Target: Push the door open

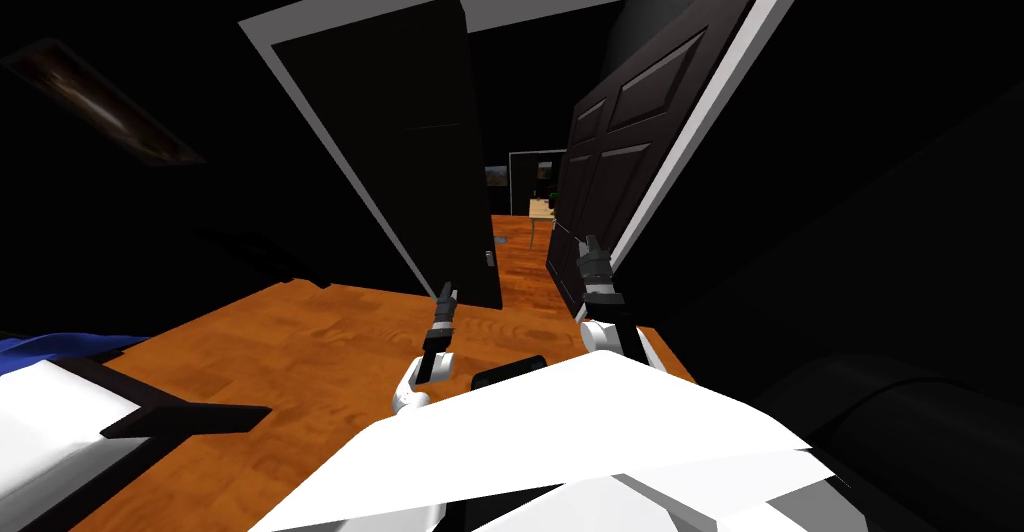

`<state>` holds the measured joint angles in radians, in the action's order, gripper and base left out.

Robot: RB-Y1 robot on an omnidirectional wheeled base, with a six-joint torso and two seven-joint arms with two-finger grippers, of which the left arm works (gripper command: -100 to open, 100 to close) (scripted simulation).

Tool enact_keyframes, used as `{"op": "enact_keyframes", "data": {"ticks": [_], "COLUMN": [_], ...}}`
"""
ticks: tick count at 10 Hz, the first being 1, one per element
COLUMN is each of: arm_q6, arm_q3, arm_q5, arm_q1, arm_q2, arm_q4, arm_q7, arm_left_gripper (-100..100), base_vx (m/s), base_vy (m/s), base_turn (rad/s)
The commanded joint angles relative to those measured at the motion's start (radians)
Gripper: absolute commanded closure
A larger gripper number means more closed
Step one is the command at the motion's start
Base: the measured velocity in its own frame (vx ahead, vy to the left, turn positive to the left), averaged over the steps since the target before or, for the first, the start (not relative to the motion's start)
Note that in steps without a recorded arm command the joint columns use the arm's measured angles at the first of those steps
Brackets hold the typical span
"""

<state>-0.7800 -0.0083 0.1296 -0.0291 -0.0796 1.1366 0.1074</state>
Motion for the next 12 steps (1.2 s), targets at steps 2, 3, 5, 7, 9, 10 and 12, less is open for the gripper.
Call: {"op": "enact_keyframes", "data": {"ticks": [2,3,5,7,9,10,12], "arm_q6": [-0.006,-0.011,-0.019,-0.023,-0.03,-0.03,-0.038], "arm_q3": [-0.004,-0.006,-0.01,-0.012,-0.015,-0.015,-0.019], "arm_q5": [0.004,0.006,0.009,0.011,0.015,0.015,0.018], "arm_q1": [0.026,0.041,0.071,0.086,0.115,0.115,0.142], "arm_q2": [0.003,0.004,0.008,0.01,0.014,0.014,0.019], "arm_q4": [-0.063,-0.092,-0.157,-0.195,-0.256,-0.258,-0.317], "arm_q7": [0.002,0.004,0.008,0.009,0.013,0.013,0.016], "arm_left_gripper": [-100,-100,-100,-100,-100,-100,-100], "base_vx": [0.065,0.081,0.097,0.066,0.081,0.06,0.063], "base_vy": [0.003,0.012,0.006,0.009,0.009,0.007,0.014], "base_turn": [-0.019,-0.05,-0.044,-0.023,-0.039,-0.016,-0.035]}}
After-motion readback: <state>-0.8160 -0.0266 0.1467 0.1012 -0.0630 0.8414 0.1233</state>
